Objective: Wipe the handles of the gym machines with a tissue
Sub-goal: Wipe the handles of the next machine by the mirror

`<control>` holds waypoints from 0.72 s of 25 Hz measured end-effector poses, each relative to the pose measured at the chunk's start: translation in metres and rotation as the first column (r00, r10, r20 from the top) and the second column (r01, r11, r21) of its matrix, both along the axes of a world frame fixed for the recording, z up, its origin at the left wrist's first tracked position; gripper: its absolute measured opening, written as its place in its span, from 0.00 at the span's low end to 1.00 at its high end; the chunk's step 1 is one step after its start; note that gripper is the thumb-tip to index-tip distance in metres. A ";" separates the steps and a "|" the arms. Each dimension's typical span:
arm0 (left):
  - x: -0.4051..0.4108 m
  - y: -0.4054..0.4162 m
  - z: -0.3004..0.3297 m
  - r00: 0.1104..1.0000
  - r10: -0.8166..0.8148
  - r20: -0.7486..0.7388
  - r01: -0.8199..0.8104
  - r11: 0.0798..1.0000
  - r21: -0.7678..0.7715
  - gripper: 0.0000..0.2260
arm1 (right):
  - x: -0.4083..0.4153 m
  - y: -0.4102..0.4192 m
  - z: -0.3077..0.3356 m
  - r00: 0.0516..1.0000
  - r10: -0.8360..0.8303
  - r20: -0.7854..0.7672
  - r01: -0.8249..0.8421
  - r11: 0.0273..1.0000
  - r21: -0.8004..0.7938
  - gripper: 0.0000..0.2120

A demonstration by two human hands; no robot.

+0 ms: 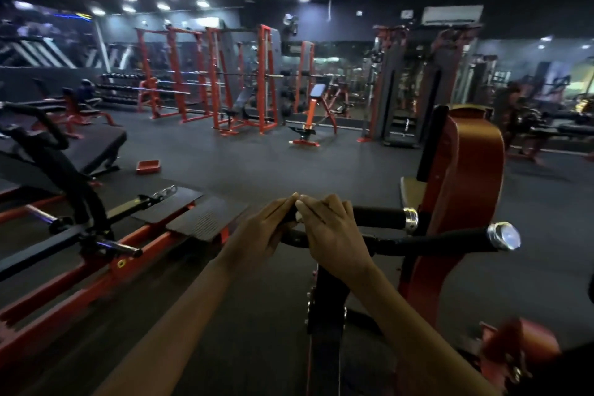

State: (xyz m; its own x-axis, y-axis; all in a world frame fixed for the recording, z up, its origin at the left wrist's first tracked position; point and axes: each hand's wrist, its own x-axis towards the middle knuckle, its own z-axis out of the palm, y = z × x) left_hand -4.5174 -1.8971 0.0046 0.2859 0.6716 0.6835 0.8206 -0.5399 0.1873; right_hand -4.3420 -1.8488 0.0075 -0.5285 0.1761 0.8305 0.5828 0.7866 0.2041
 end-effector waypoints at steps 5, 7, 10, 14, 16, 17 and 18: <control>-0.003 0.006 -0.012 0.999 0.025 -0.024 -0.027 0.998 -0.065 0.27 | -0.015 -0.021 -0.012 0.992 -0.118 -0.048 0.113 0.989 -0.095 0.19; -0.002 0.007 -0.015 0.999 0.048 0.023 -0.045 0.988 -0.146 0.28 | -0.017 -0.026 -0.012 0.983 -0.179 -0.048 0.173 0.979 -0.111 0.20; -0.004 0.008 -0.011 0.998 -0.053 -0.045 0.051 0.997 -0.057 0.33 | -0.010 -0.032 -0.012 0.968 -0.251 -0.010 0.248 0.960 -0.133 0.21; -0.007 0.015 -0.014 0.996 0.030 -0.088 -0.029 1.000 0.004 0.32 | 0.034 -0.030 -0.007 0.956 -0.293 -0.016 0.288 0.947 -0.140 0.27; -0.004 0.015 -0.016 0.995 0.040 -0.094 -0.034 0.998 0.058 0.25 | 0.060 -0.025 -0.004 0.945 -0.322 -0.057 0.311 0.938 -0.154 0.26; -0.004 0.016 -0.014 0.995 0.053 -0.090 -0.046 0.996 0.072 0.22 | 0.068 -0.022 -0.004 0.933 -0.350 -0.081 0.330 0.925 -0.190 0.25; -0.003 0.016 -0.011 0.995 0.064 -0.081 -0.057 0.995 0.078 0.21 | 0.073 -0.021 -0.004 0.920 -0.374 -0.117 0.337 0.908 -0.249 0.25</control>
